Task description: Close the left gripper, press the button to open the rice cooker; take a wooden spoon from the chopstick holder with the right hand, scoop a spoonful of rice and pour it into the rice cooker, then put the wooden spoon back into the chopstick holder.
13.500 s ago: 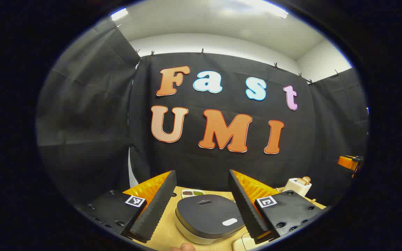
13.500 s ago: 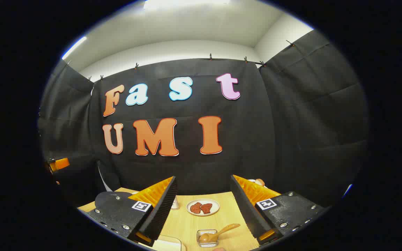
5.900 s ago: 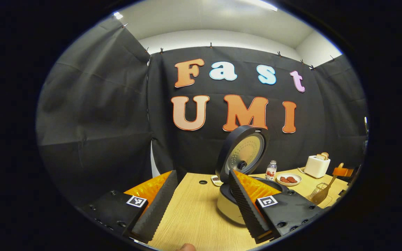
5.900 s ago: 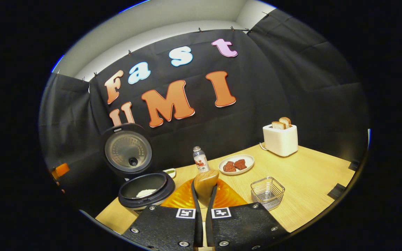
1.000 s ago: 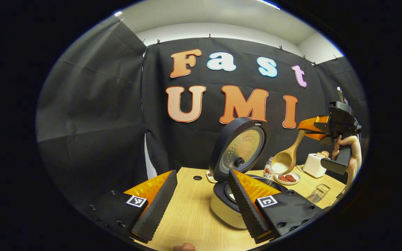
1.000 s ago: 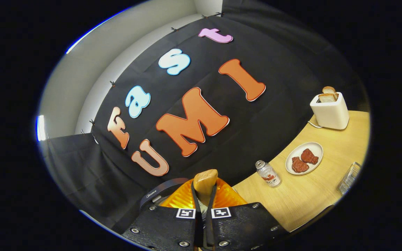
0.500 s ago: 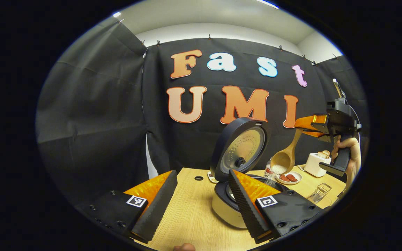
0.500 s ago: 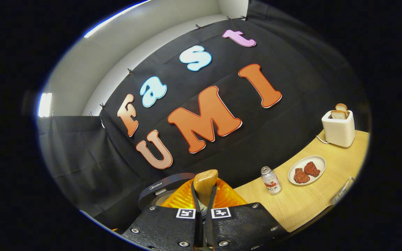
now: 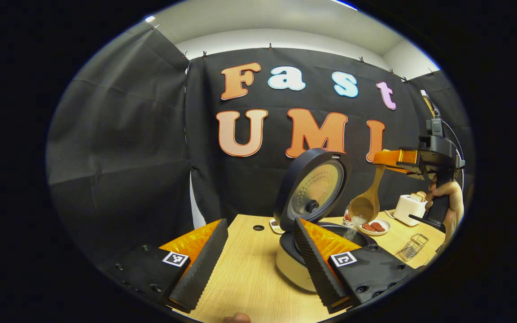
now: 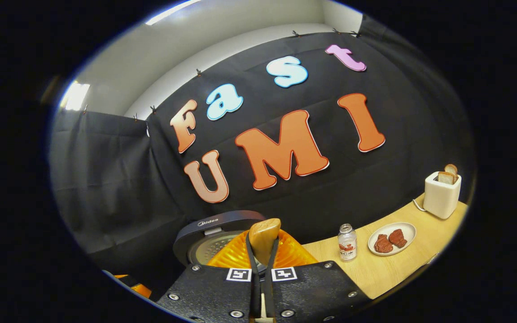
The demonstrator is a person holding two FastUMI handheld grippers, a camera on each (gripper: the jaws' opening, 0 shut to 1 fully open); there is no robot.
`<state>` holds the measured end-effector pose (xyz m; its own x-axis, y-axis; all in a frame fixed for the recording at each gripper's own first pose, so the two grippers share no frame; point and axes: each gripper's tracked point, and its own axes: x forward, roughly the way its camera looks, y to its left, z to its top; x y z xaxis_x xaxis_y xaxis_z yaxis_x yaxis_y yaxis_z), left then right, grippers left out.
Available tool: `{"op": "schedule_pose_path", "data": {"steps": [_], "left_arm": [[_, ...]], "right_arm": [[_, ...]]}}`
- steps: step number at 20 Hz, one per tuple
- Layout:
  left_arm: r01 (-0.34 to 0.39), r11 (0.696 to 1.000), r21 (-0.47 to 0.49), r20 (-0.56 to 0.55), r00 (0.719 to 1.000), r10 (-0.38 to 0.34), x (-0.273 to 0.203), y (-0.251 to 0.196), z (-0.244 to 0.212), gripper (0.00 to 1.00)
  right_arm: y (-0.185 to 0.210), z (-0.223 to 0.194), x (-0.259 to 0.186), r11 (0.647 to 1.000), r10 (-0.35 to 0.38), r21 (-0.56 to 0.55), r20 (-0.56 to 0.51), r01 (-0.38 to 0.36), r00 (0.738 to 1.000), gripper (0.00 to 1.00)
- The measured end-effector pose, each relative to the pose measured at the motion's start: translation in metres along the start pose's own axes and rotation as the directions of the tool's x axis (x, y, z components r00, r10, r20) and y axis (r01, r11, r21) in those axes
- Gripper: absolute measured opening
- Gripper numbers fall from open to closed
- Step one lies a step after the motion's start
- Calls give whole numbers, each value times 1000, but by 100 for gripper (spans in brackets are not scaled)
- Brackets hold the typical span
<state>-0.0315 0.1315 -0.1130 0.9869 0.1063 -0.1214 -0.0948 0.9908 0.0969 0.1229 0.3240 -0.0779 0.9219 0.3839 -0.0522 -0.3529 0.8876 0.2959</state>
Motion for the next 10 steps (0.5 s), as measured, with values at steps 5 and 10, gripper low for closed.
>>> {"op": "schedule_pose_path", "data": {"steps": [5,10], "left_arm": [[-5,1000,-2,-5,1000,5,1,-1,-2,98],[-5,1000,-8,12,1000,5,-3,-5,5,99]], "right_arm": [[11,-12,0,991,56,-121,-20,-58,998,2],[6,-14,0,993,89,-77,-32,-92,995,2]]}}
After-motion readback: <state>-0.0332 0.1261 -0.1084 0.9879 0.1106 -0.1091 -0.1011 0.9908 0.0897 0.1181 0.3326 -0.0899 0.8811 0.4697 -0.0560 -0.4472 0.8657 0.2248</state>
